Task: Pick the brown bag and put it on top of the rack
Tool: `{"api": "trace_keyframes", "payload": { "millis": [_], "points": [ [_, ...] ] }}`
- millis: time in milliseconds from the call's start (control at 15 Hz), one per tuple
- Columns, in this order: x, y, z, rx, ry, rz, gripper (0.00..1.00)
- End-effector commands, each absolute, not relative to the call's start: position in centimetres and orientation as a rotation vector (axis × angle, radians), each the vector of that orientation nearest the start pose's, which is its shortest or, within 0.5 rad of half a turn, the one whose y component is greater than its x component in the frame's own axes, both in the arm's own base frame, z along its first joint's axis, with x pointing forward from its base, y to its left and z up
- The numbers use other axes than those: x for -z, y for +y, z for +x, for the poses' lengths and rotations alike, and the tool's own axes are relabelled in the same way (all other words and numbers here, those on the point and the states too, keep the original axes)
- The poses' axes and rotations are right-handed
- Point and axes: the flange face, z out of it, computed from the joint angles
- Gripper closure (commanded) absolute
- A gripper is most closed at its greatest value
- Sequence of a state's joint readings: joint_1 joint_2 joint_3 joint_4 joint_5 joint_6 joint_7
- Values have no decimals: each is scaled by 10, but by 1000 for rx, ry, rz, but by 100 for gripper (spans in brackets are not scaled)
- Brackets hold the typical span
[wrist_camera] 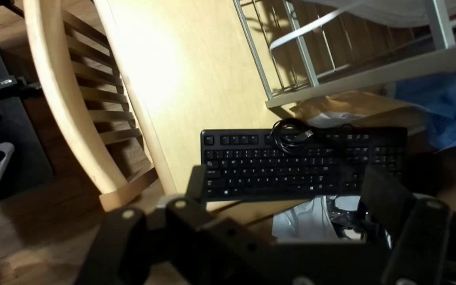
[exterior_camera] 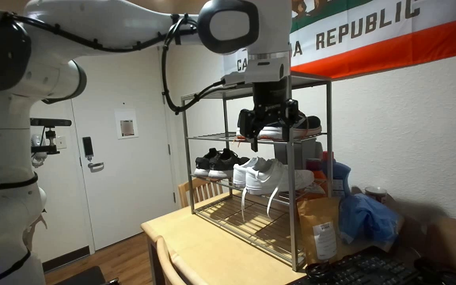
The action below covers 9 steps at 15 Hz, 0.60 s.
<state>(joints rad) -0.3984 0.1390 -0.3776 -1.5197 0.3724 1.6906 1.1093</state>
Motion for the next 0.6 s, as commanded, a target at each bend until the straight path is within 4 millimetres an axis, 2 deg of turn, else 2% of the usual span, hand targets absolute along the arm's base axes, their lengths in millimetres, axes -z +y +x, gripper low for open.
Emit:
{"api": "trace_keyframes", "payload": {
  "millis": [0, 267, 533],
  "points": [
    [-588, -424, 484, -75, 2369, -1598, 0],
    [-575, -448, 495, -179, 2300, -1715, 0],
    [-562, -459, 487, -376, 2198, -1963, 0]
  ]
}}
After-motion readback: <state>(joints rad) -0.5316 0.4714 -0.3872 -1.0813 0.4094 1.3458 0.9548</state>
